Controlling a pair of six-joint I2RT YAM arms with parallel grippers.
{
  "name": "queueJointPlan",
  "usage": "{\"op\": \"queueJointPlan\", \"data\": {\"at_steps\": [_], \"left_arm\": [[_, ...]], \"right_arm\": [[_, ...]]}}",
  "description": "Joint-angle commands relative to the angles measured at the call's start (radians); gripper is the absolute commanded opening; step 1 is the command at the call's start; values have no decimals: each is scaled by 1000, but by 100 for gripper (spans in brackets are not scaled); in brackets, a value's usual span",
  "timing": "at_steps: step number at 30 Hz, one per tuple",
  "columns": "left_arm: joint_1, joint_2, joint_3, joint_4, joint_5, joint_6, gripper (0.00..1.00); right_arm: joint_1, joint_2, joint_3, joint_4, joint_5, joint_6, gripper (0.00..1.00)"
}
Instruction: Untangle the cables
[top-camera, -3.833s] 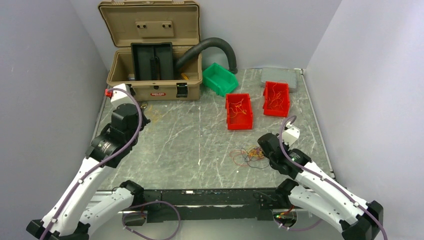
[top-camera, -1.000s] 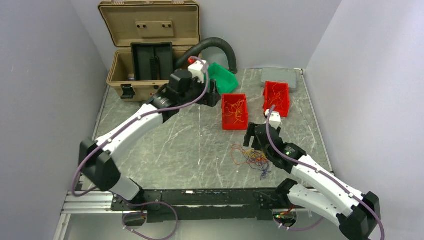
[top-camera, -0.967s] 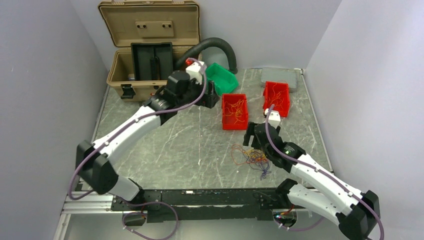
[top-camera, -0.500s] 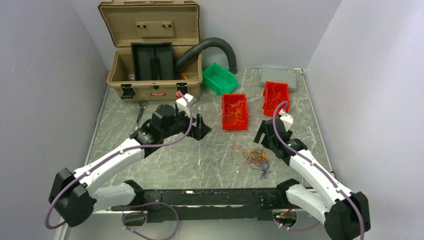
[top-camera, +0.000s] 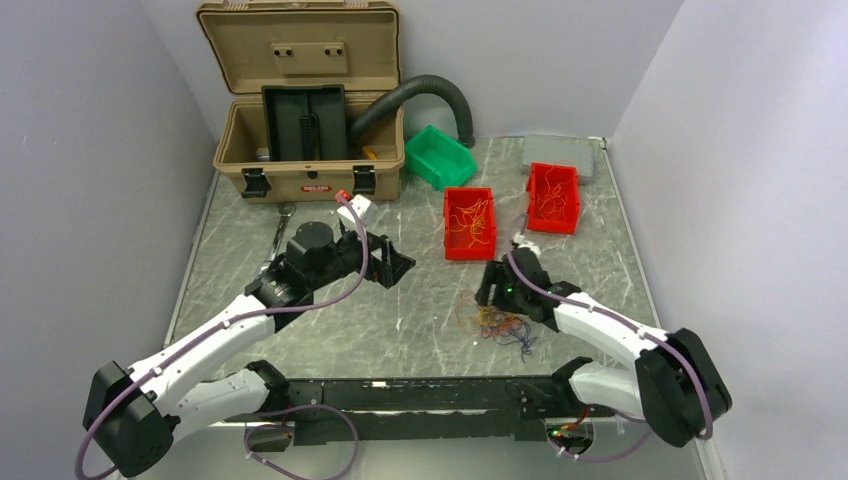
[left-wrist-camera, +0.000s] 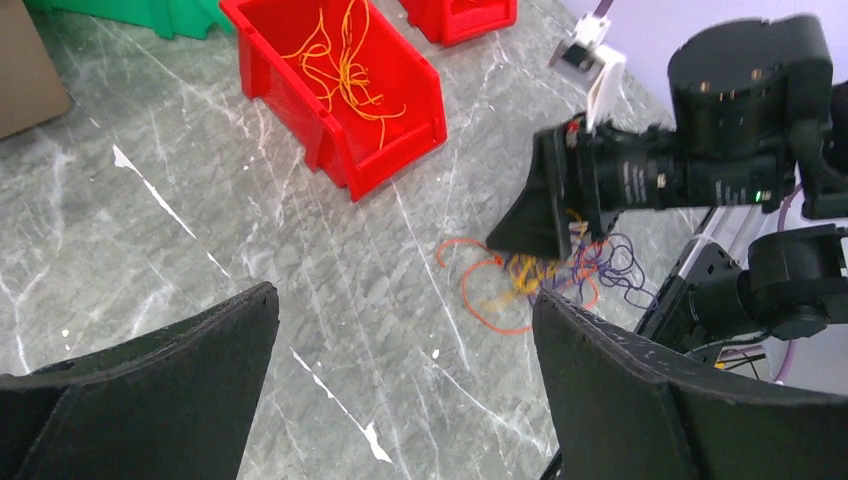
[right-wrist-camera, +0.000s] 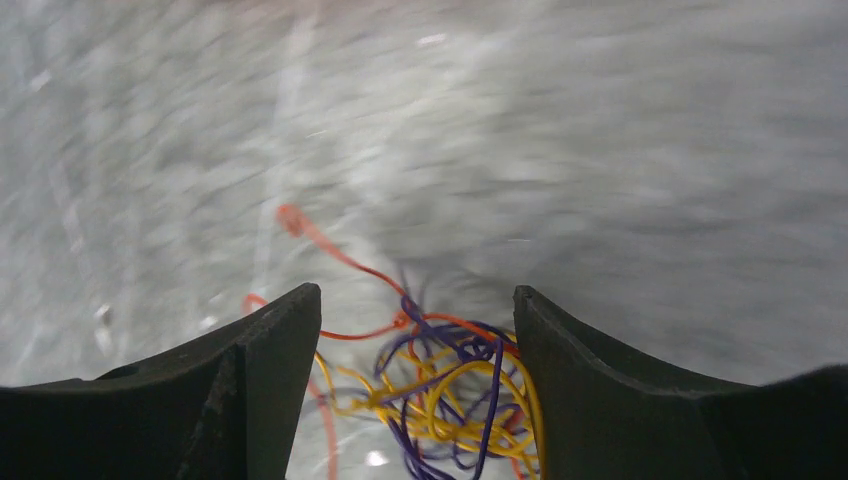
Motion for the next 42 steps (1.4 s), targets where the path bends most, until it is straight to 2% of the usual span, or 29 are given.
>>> {"op": "queueJointPlan", "data": {"at_steps": [1, 4, 7, 13, 19, 23, 26, 30, 35, 38, 42], "left_arm": [[-2, -24, 3, 1, -33, 20, 99], [-2, -5, 4, -4, -23, 16, 99], [-2, 15, -3, 3, -11, 8, 99], [-18, 118, 7, 14, 49, -16, 98], [-109, 313, 61, 32, 106, -50, 92], [-175, 410, 89, 68, 126, -67, 90], [-208, 485, 127, 80, 137, -67, 86], [-231, 578, 188, 89, 161, -79, 80], [-249, 674, 259, 92, 184, -87, 76], [-258, 725, 287, 93, 199, -92, 75], [-268, 783, 311, 98, 234, -100, 74]], "right_arm": [[167, 69, 52, 255, -143, 33, 72], [237, 95, 100, 345, -194, 30, 71], [240, 41, 116, 312, -164, 27, 71], [229, -92, 171, 31, 38, -43, 73], [213, -105, 229, -218, 80, -47, 73], [213, -85, 250, -369, 105, 4, 72], [212, -113, 210, -414, 129, 69, 70], [209, -230, 151, -477, 160, 192, 68], [207, -361, 93, -539, 202, 337, 65], [207, -354, 76, -584, 236, 415, 62], [208, -316, 42, -563, 218, 432, 62]]}}
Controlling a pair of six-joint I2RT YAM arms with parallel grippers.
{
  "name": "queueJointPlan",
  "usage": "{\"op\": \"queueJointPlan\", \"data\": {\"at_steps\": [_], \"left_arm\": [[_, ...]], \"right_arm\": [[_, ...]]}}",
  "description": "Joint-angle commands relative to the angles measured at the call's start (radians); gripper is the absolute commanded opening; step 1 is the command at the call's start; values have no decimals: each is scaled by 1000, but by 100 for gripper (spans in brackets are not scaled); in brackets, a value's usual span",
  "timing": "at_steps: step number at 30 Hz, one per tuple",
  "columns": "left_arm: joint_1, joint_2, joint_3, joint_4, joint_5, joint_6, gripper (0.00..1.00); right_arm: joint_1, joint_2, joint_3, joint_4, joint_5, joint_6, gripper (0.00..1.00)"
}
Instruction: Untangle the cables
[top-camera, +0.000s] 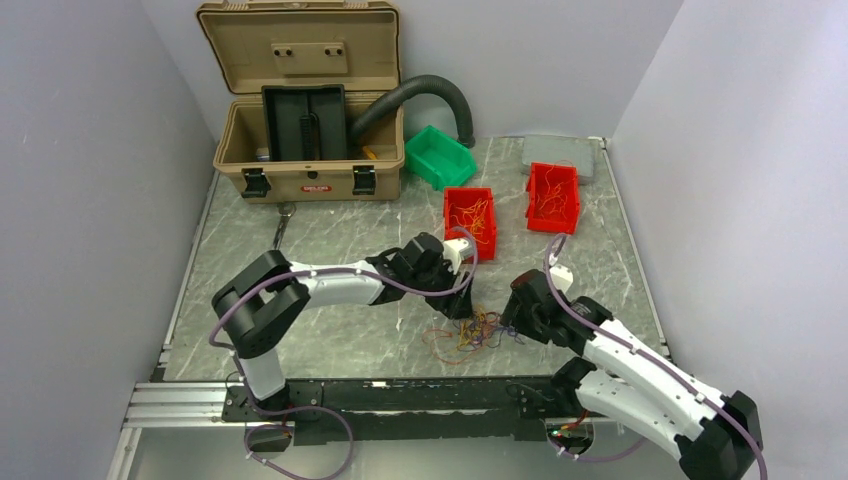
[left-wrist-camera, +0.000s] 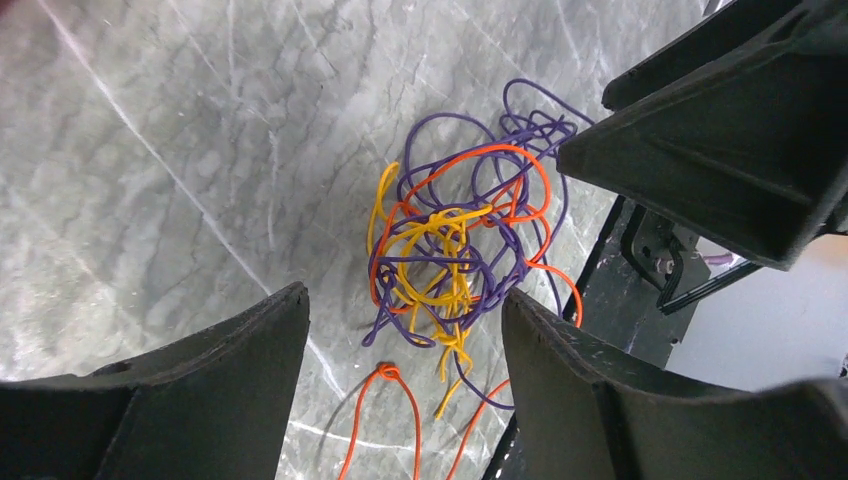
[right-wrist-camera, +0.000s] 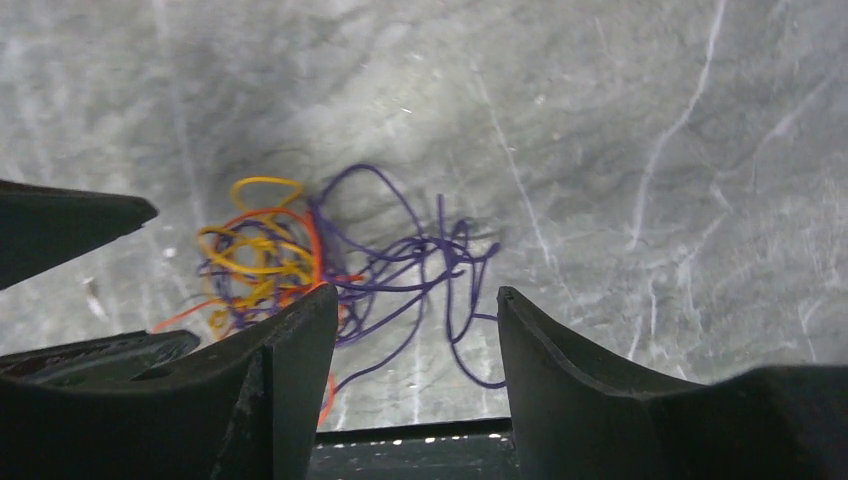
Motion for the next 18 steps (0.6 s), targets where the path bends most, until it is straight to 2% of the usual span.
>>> {"op": "queueJointPlan", "data": {"at_steps": [1, 5, 8, 10, 12, 14, 15, 18], "left_arm": [[-17, 55, 53, 32, 69, -20, 74], [-24, 92, 73, 43, 93, -36, 73], [-26, 118, 65, 100, 137, -73, 69], [-26, 137, 60, 135, 154, -101, 58], [-26, 135, 44, 155, 129, -121, 36], [-24, 119, 18, 189, 111, -132, 11], [-22, 108, 11, 187, 92, -134, 1], [-3, 59, -12, 154, 35, -119, 0]], "right_arm": [[-1, 39, -50, -6, 16, 89, 61], [-1, 55, -89, 52, 17, 104, 56], [-1, 60, -99, 71, 29, 115, 40], [-1, 55, -89, 65, 38, 116, 25], [-1, 44, -73, 50, 48, 109, 13], [-2, 36, -50, 22, 71, 104, 2], [-2, 32, -38, 5, 82, 103, 0], [-1, 16, -7, -26, 110, 93, 0]]}}
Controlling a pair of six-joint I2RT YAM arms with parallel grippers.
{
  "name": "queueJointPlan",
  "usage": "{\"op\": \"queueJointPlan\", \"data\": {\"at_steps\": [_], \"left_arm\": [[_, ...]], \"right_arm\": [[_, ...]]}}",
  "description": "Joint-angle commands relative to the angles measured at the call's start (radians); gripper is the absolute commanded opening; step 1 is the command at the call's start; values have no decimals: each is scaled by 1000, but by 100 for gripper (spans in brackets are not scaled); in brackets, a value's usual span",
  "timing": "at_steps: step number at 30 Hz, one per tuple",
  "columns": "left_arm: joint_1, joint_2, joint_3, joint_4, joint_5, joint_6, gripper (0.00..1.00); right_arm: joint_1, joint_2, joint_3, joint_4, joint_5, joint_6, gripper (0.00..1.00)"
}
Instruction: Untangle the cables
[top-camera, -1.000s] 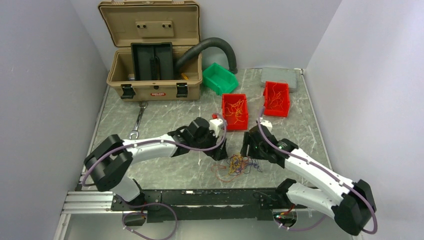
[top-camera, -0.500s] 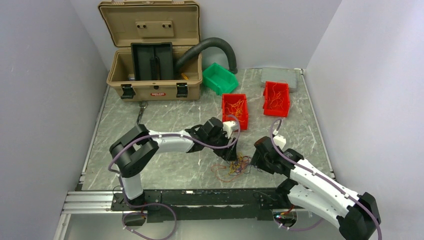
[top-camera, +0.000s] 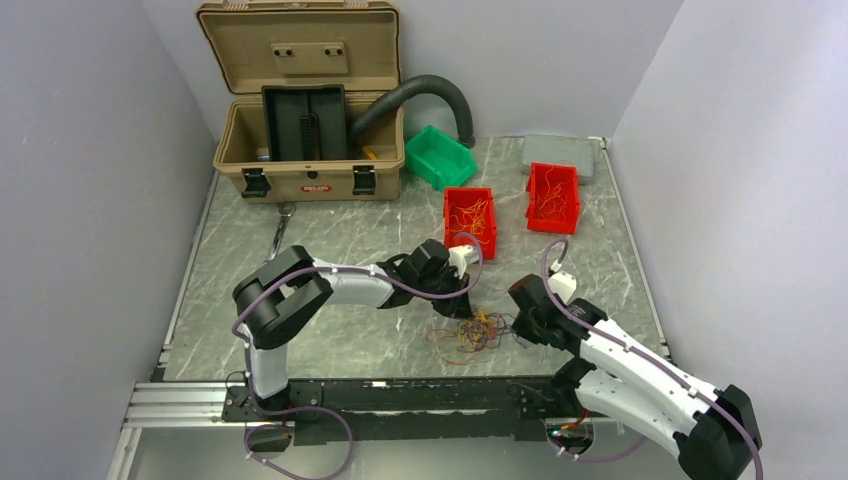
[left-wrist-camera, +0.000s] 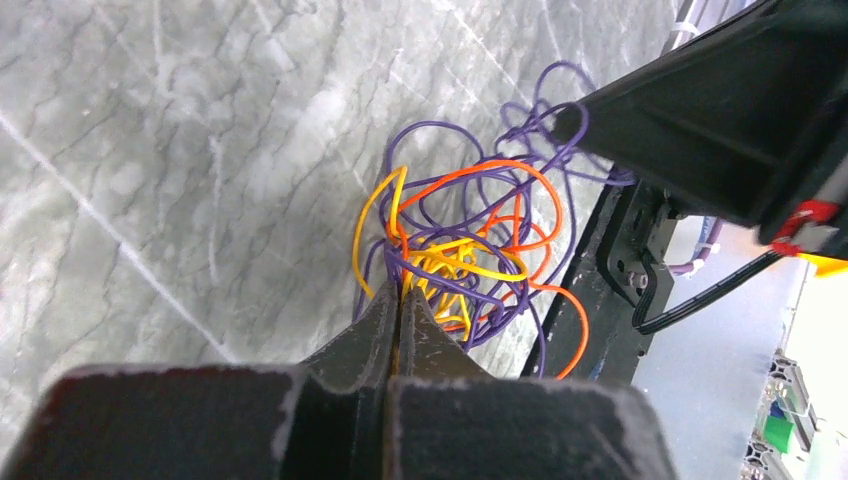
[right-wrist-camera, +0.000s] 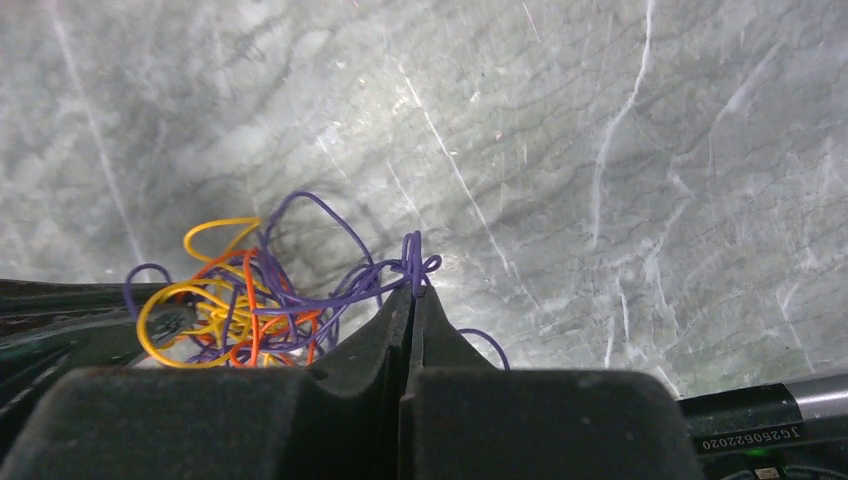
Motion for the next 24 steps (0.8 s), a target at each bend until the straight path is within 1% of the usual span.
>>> {"op": "queueJointPlan", "data": {"at_steps": [1, 5, 8, 10, 14, 17, 20, 24], "left_arm": [[31, -97, -39, 17, -75, -3, 0], [110, -234, -110, -35, -147, 29, 0], [161, -331, -151, -109, -221, 67, 0], [186, -392, -175, -187, -298, 93, 0], [223, -522, -225, -288, -463, 106, 0], [288, -620, -276, -322, -531, 86, 0], [352, -707, -324, -345, -561, 57, 0], [384, -810, -371, -377, -651, 25, 0]], "right_arm": [[-1, -33, 84, -48, 76, -5, 0], [0, -42, 124, -96, 138, -5, 0], [-2, -42, 151, -116, 179, -4, 0], [-2, -43, 160, -119, 201, -2, 0], [-5, -45, 159, -119, 227, 17, 0], [-6, -43, 144, -104, 216, 29, 1], [-8, -33, 120, -66, 182, 35, 2], [-11, -5, 109, -12, 160, 28, 3]]}}
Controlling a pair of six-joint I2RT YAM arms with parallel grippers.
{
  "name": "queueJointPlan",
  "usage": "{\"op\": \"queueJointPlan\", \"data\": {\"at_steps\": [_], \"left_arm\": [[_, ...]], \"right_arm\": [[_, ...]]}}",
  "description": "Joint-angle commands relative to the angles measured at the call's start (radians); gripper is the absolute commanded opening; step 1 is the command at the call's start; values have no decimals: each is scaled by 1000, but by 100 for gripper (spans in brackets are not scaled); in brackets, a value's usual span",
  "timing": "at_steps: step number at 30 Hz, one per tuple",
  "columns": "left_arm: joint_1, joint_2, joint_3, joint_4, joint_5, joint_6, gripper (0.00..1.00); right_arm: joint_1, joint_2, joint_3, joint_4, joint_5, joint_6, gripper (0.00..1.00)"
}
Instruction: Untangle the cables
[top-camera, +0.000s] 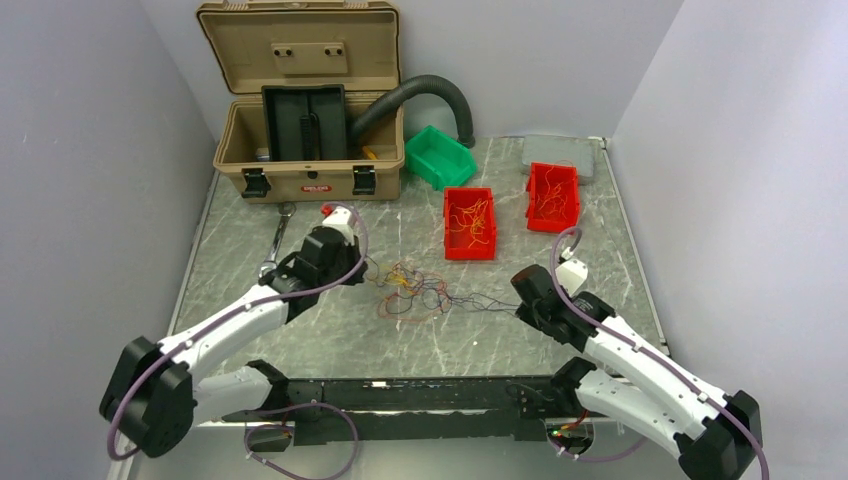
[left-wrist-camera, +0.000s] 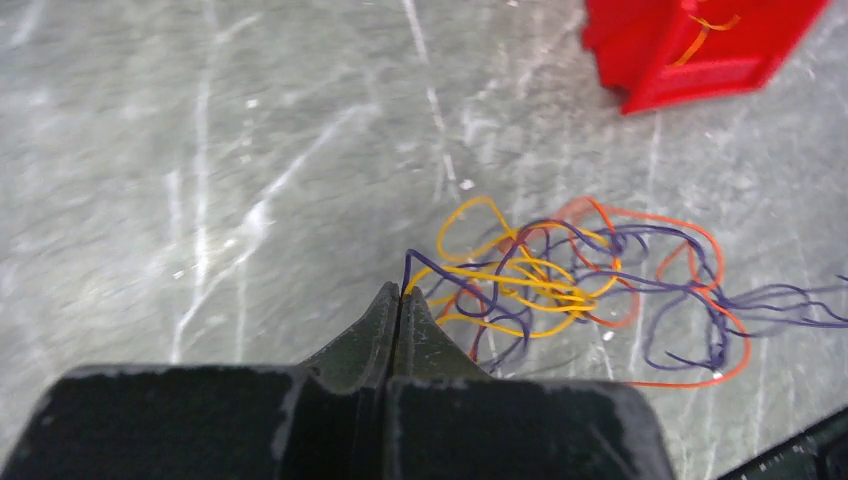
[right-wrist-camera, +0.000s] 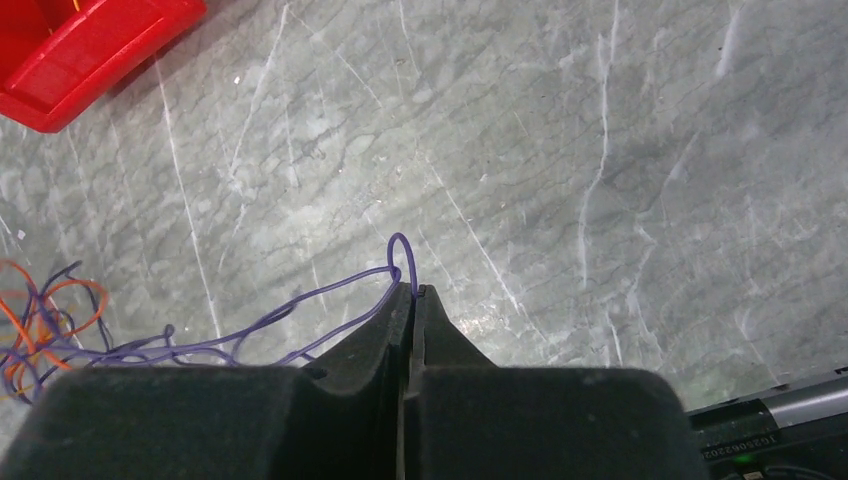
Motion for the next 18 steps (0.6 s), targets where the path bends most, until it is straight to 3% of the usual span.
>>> {"op": "queueJointPlan", "data": {"at_steps": [1, 7, 11, 15, 18], "left_arm": [[27, -116, -41, -61, -163, -46, 0], [39, -191, -95, -75, -237, -68, 0], [39, -186, -126, -16, -177, -27, 0], [38, -161, -139, 41, -109, 25, 0], [38, -141, -141, 54, -109, 42, 0]], "right_arm": [[-7, 24, -14, 66, -9, -3, 4], [-8, 41, -49, 203, -83, -86, 17], [-10, 66, -64, 397, -325, -304, 40], [-8, 101, -66, 443, -380, -374, 65], [-5, 143, -57, 453, -402, -413, 68]]}}
